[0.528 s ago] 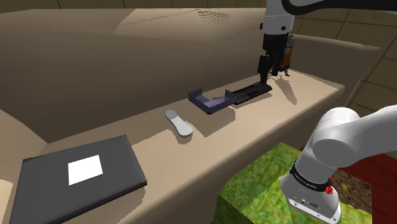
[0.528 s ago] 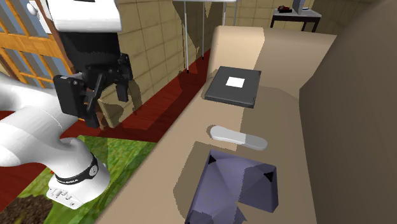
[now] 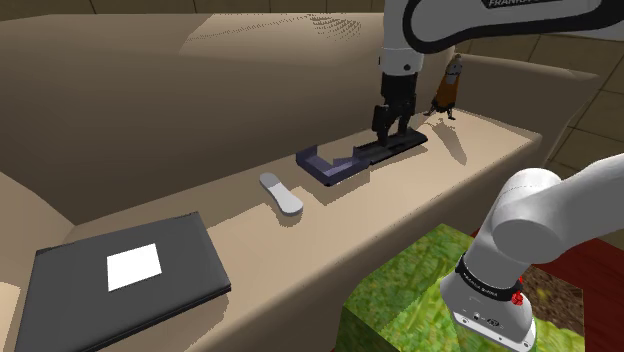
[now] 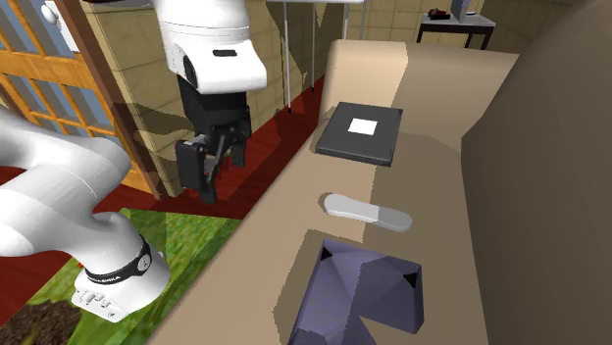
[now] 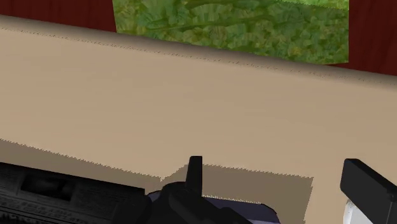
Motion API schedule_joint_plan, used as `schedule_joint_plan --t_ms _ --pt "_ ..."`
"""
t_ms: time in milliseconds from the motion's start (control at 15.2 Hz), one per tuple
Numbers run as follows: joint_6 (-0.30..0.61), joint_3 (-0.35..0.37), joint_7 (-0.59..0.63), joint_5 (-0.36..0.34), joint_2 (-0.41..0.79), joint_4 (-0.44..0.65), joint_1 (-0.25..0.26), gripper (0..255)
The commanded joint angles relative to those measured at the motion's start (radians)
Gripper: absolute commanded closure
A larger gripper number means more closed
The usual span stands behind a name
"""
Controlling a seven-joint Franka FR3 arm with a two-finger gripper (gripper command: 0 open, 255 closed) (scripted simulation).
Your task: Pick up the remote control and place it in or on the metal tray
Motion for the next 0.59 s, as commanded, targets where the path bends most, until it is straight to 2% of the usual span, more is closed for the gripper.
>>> schedule_joint_plan --t_ms 0,528 --pt "0.060 0.022 0.031 0.018 0.053 0.003 0.009 0" --pt "0.282 0.103 0.145 0.055 0.297 0.055 0.034 0"
